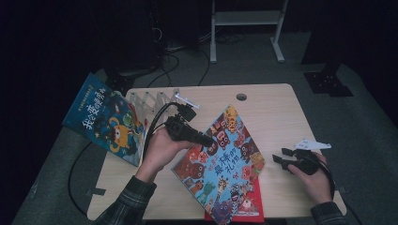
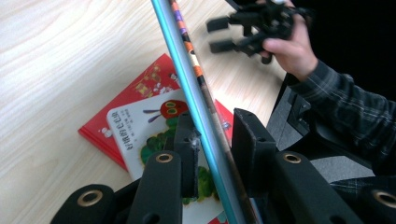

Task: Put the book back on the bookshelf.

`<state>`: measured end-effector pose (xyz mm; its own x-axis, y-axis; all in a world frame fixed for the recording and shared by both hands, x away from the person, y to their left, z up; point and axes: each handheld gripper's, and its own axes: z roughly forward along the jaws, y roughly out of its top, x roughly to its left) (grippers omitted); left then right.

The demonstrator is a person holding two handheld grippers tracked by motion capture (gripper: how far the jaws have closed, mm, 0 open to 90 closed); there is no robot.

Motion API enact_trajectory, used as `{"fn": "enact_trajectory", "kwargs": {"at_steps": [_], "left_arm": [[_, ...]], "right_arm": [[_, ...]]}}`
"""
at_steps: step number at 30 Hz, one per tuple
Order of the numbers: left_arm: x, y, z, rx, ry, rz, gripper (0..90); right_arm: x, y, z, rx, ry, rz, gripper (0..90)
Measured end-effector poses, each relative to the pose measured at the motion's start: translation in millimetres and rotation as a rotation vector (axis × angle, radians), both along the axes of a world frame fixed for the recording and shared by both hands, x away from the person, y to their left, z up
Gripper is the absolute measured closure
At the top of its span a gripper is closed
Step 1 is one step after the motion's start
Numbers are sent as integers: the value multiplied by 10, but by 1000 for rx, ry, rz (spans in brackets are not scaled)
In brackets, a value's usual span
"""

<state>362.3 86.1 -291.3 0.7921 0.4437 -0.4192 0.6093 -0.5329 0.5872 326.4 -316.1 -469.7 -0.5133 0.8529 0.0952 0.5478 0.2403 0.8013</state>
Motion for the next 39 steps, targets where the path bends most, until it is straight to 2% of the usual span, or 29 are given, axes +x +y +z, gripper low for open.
{"fn": "enact_trajectory", "kwargs": {"at_steps": [1, 6, 10, 17, 30, 34, 39], "left_arm": [[-5, -20, 15, 1, 0, -4, 731], [-17, -89, 69, -7, 2, -26, 755], [-39, -151, 124, -9, 2, -67, 775], [-81, -192, 188, 12, -9, -89, 781], [-202, -271, 381, 41, -45, -136, 790], [-207, -248, 432, 14, -40, -153, 807], [-230, -256, 494, 46, -57, -158, 808]], "right_arm": [[98, -68, -54, -4, -6, -47, 399], [198, -87, -119, -38, -6, -86, 366], [246, -67, -150, -67, 10, -101, 340], [262, -43, -161, -123, 26, -114, 304], [276, -60, -165, -112, 42, -127, 258], [279, -62, -166, -113, 43, -130, 247], [281, -63, -167, -114, 43, -131, 240]]}}
